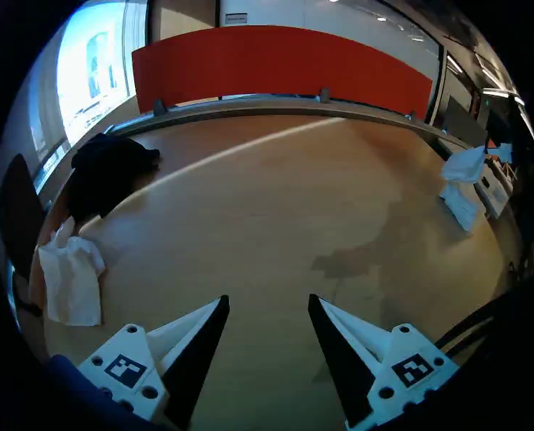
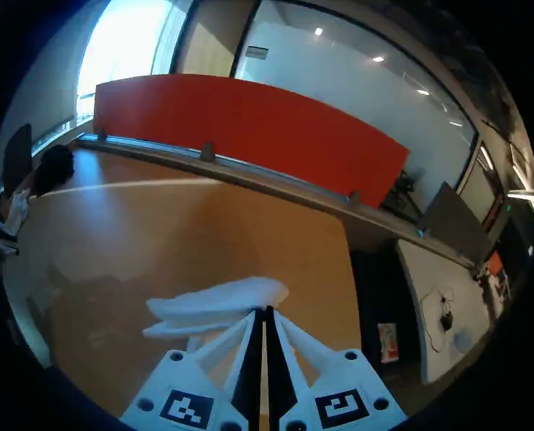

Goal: Fold towel

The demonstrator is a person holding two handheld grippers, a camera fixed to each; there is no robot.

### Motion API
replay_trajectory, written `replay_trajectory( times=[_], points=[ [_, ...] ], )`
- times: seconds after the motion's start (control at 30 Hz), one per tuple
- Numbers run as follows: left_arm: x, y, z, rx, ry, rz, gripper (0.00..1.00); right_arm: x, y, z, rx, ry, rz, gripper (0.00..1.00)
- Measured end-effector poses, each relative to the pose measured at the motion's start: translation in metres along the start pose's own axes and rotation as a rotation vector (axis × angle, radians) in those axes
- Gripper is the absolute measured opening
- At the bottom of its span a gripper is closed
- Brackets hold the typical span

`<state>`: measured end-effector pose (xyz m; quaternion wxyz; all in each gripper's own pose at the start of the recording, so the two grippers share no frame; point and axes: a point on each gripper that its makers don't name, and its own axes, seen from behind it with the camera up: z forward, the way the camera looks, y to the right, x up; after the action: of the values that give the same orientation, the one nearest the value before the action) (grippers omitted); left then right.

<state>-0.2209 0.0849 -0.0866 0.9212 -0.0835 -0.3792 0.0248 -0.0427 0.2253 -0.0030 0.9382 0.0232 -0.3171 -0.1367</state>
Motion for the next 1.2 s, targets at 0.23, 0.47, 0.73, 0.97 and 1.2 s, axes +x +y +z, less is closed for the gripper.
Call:
replay_trajectory(
  times=[0.23, 0.47, 0.73, 0.97, 1.2],
  points=[
    [-0.001, 0.002, 0.0, 0.0, -0.003, 0.011, 0.81, -0.041, 0.01, -0.009, -0.025, -0.047, 0.05, 0.09],
    [-0.002, 0.003, -0.001, 0.002, -0.004, 0.018, 0.81, -0.08, 0.016, -0.012, -0.046, -0.102, 0.09, 0.08],
    [-0.003, 0.003, -0.003, 0.006, -0.005, 0.021, 0.81, -0.115, 0.019, -0.008, -0.062, -0.164, 0.118, 0.07],
    [-0.004, 0.001, -0.005, 0.012, -0.005, 0.018, 0.81, -0.133, 0.022, -0.005, -0.077, -0.199, 0.142, 0.07],
    [-0.006, -0.002, -0.006, 0.017, -0.008, 0.014, 0.81, -0.151, 0.025, -0.003, -0.086, -0.24, 0.149, 0.06]
  ],
)
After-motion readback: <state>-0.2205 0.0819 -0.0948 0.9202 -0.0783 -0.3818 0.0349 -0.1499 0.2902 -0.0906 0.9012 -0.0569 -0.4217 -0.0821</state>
